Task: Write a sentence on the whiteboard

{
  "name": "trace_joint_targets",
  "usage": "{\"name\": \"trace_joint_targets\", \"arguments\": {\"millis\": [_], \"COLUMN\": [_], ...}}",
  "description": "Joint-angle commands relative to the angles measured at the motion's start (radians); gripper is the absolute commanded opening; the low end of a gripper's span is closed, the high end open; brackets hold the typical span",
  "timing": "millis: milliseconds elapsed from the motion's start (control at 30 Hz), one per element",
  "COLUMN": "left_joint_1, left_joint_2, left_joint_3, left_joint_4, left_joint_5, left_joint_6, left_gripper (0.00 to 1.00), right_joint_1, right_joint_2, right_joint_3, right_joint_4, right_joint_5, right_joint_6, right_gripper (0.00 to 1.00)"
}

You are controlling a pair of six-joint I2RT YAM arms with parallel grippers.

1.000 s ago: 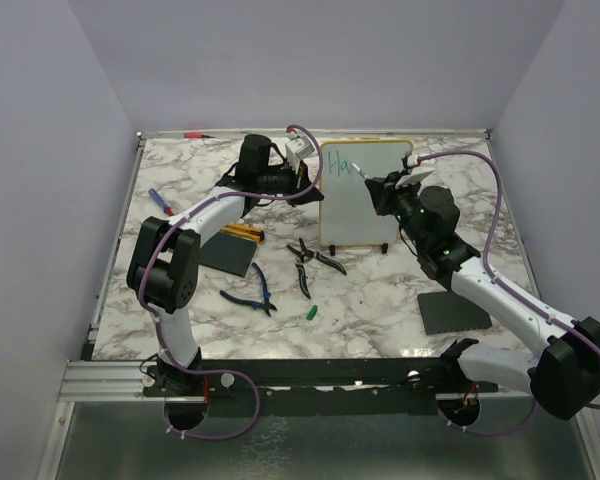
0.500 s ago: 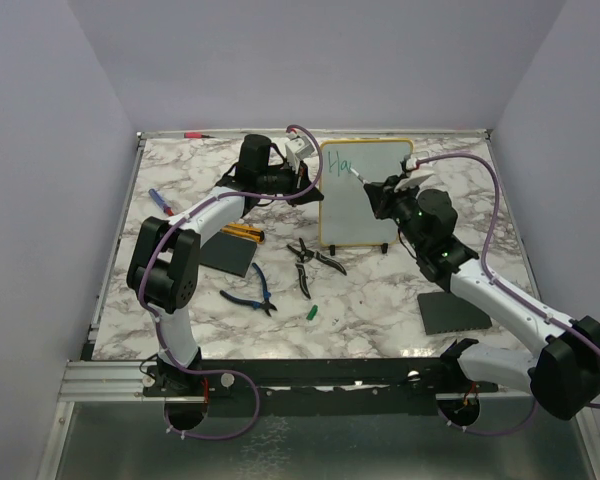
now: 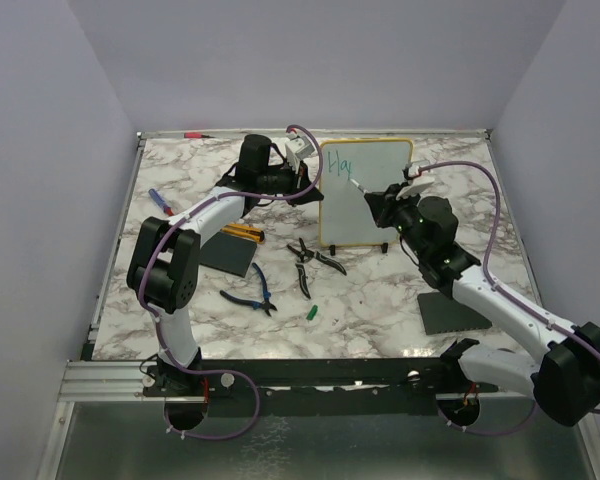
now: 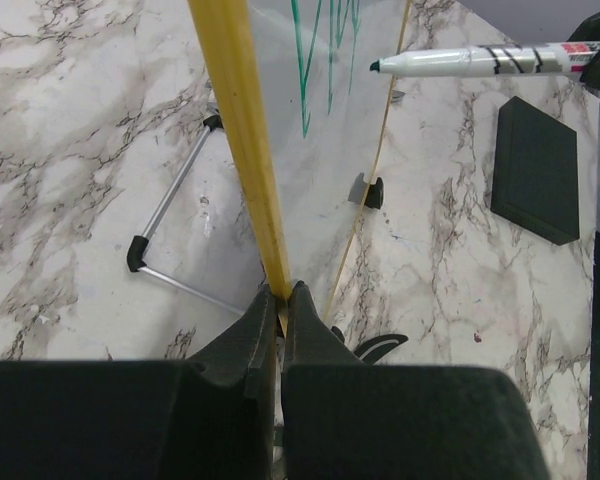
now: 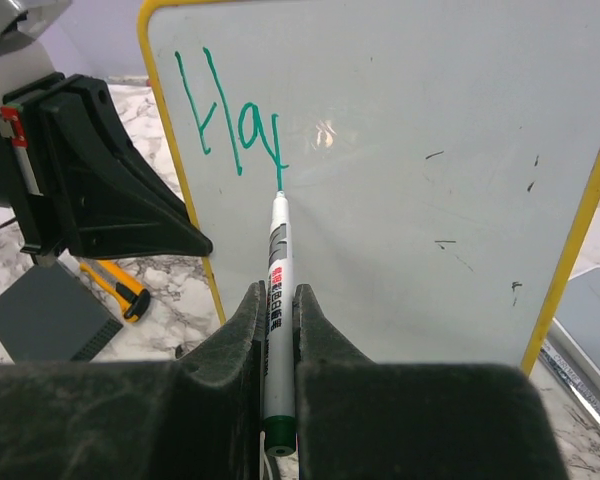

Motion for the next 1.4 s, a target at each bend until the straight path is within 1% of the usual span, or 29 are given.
{"name": "trace_joint_targets", "arguments": {"millis": [0,100,500,700,1033,1200,1367], "left_joint_1": [-0.003,-0.003,-0.007,-0.007,-0.009,-0.009,-0.009], "left_joint_2": [-0.027,-0.028,-0.028,-0.026,-0.027,-0.026,-0.031], "left_joint_3": [-0.012,-0.011,-0.011,-0.011,-0.01,-0.008,-0.009], "left_joint_4": [-0.027,-0.028,-0.029,-0.031,-0.035,-0.037,-0.038], "left_joint_5": [-0.026,-0.026,-0.026,-0.028,-0.03,-0.029,-0.03], "left_joint_6": [0.041,0.041,0.044,0.046,0.05,0.05,0.052], "left_gripper": [0.0,0.0,0.0,0.0,0.0,0.0,0.0], "right_joint_1": [0.001,0.001,0.001,0.0,0.002,0.002,0.002], "right_joint_2": [-0.048,-0.051,0.026,0.039,0.017,0.008,0.019], "right_joint_3": [0.025,0.047,0.112,0.108,0.09,0.076,0.068], "right_joint_4": [-0.003,0.014,0.057,0.068,0.056,0.04,0.033], "right_joint_5": [-0.007,0.003,0.028,0.05,0.143,0.145,0.115], "right_joint_6": [0.002,-0.011,-0.056,-0.061,-0.059,-0.056,-0.051], "right_gripper": [0.01,0.01,0.01,0.01,0.01,0.01,0.01]}}
